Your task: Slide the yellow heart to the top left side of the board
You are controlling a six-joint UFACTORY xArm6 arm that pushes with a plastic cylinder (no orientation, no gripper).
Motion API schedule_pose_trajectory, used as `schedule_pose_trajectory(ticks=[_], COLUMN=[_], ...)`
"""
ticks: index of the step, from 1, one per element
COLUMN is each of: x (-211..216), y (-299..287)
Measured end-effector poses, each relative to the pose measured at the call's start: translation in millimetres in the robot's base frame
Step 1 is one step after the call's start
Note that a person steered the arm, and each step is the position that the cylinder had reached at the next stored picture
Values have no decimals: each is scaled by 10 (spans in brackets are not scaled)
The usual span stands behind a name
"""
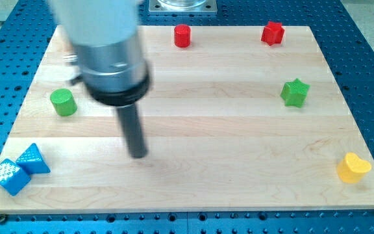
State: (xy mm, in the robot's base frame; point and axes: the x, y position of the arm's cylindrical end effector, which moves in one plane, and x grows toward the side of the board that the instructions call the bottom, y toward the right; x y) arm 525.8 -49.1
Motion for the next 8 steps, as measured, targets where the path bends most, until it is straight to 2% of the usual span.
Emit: schedule_pose_trajectory(ticks=[3, 4, 5, 6, 7, 8], x=[-45, -46, 369, 776, 666, 204], y=[2710, 3380, 3748, 3706, 3155, 3065])
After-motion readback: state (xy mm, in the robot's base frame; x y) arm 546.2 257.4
